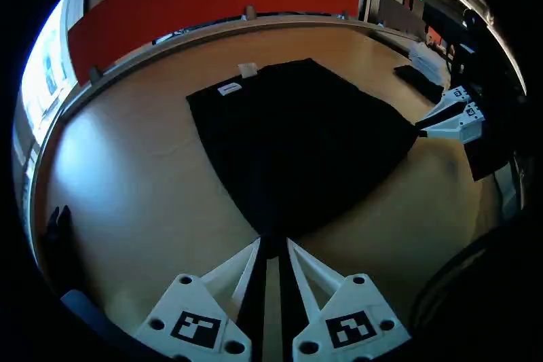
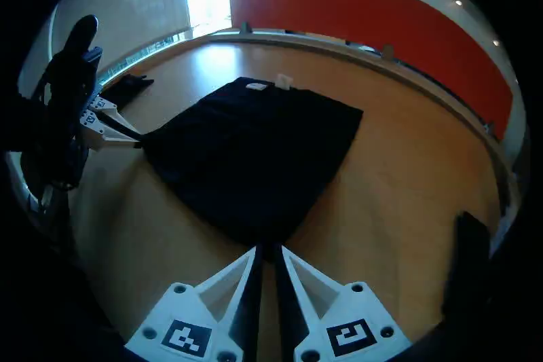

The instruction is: Fold towel

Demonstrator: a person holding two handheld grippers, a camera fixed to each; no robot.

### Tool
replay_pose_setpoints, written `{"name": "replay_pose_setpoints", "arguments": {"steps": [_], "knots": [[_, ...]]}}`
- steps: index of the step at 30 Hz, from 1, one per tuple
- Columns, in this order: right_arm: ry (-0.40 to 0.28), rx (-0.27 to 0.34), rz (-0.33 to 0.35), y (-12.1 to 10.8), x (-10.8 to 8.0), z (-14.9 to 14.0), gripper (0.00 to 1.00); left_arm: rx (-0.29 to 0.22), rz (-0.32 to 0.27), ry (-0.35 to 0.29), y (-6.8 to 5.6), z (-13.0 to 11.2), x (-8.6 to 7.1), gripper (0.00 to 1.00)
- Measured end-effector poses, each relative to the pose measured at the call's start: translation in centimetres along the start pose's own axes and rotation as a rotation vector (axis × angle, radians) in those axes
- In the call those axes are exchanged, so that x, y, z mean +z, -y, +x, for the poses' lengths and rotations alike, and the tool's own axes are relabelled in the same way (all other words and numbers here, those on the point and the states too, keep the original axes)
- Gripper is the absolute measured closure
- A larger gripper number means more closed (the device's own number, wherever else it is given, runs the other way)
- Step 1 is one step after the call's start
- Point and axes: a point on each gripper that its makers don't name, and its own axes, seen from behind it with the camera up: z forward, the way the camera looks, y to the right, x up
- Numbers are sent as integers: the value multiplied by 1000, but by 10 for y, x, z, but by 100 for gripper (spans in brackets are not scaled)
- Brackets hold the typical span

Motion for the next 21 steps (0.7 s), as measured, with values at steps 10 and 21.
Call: {"name": "replay_pose_setpoints", "arguments": {"steps": [10, 21], "knots": [[-71, 4, -14, -4, -20, 30, 88, -39, 7, -41, 1, 26, -22, 89], [-155, 23, -28, -5, -52, 68, 88, -44, 12, -71, 1, 53, -48, 89]]}}
